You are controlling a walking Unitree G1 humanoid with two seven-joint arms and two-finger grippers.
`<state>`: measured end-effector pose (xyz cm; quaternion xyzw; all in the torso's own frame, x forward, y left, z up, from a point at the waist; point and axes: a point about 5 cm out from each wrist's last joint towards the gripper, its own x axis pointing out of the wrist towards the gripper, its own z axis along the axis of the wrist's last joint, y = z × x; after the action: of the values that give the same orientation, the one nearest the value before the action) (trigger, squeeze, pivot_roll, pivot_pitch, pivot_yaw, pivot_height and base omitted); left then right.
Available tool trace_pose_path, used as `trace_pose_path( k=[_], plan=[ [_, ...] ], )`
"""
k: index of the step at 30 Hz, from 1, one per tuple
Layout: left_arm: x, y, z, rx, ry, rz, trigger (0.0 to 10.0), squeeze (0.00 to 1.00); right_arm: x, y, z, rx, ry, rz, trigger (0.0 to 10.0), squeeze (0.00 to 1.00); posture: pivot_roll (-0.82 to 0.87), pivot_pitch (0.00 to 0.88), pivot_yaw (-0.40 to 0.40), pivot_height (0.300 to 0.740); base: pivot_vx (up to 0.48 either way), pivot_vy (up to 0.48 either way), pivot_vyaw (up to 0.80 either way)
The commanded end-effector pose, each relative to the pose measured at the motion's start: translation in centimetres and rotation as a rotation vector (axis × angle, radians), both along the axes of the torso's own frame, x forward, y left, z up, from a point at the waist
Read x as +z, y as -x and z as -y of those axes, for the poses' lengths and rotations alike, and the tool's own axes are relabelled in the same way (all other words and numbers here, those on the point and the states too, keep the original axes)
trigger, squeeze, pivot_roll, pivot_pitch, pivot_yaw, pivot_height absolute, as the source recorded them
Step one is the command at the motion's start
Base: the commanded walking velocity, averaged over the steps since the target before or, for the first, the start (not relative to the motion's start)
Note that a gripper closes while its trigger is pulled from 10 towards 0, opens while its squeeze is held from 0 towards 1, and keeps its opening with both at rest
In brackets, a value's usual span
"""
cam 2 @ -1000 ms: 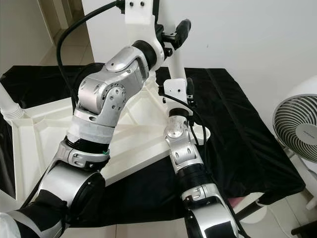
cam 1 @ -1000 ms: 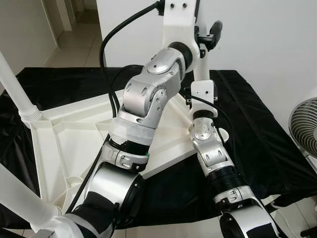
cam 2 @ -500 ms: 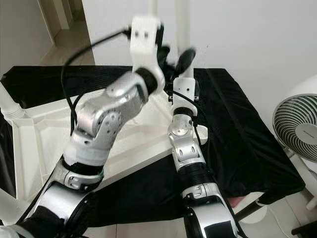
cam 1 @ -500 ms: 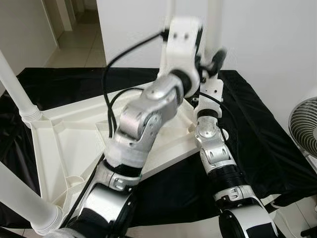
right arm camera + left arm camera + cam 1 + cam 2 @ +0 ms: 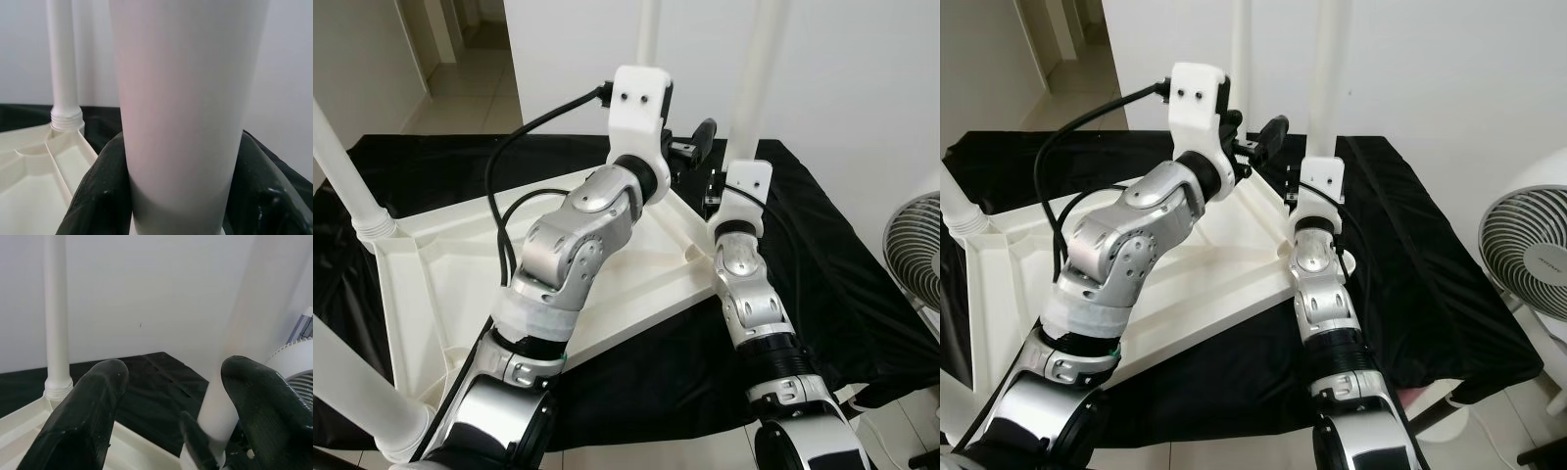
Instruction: Building children table
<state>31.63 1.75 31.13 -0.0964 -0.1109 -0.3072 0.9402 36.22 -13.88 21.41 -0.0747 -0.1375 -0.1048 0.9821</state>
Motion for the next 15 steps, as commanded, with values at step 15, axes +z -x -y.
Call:
trace_pose_path(
  k=[15],
  plan=[
    [-7.4, 0.5, -0.5, -0.133, -0.207, -0.064, 10.0, 0.00, -1.0, 1.4, 4.6, 0.036, -0.004, -0.028, 10.0, 0.00, 0.02, 0.010, -0.007, 0.740, 0.000, 0.000, 0.00]
  ],
)
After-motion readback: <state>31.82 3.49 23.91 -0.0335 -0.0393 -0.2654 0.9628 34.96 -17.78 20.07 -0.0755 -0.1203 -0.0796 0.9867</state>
